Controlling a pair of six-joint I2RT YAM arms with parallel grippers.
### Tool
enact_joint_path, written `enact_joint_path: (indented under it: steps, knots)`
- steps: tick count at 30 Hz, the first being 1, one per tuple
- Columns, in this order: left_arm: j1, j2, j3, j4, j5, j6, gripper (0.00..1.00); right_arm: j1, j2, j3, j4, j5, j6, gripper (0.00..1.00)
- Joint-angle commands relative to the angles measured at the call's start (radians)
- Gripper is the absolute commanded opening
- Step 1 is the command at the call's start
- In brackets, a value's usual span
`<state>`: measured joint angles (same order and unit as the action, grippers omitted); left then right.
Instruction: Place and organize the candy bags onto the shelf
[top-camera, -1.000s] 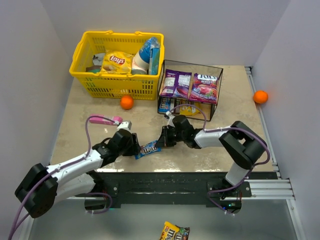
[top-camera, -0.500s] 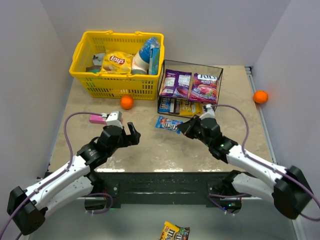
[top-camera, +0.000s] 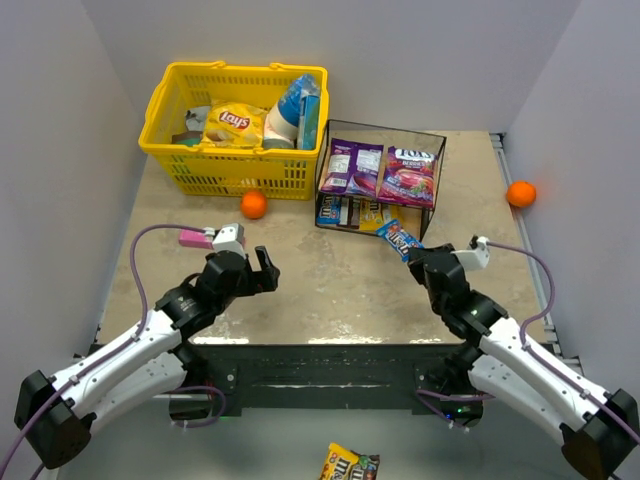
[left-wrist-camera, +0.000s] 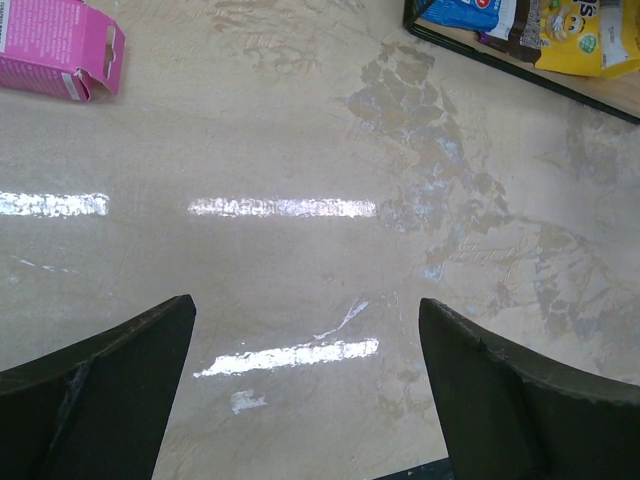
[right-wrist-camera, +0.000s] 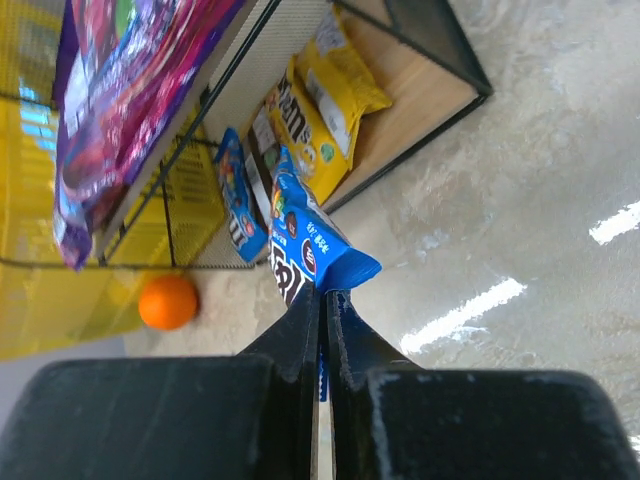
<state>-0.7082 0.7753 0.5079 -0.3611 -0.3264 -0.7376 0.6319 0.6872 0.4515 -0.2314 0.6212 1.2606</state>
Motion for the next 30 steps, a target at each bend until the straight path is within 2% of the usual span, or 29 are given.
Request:
enact_joint_path:
  steps: [1,5,13,20,30]
  knots:
    - [0.0,0.002,0.026,0.022,-0.011,0.012,0.99,-0.006,0.031,-0.002,0.004,0.166,0.213,0.0]
    - [-0.001,0.013,0.026,0.024,-0.007,0.01,0.99,-0.006,0.087,-0.01,0.108,0.219,0.31,0.0]
    - [0.0,0.012,0.024,0.027,0.001,0.01,0.99,-0.006,0.227,0.01,0.142,0.328,0.566,0.0]
    - [-0.002,0.015,0.023,0.027,0.003,0.015,1.0,-0.006,0.281,-0.019,0.254,0.449,0.691,0.0]
    - [-0.001,0.022,0.026,0.028,0.0,0.021,0.99,-0.006,0.436,0.026,0.279,0.457,0.911,0.0]
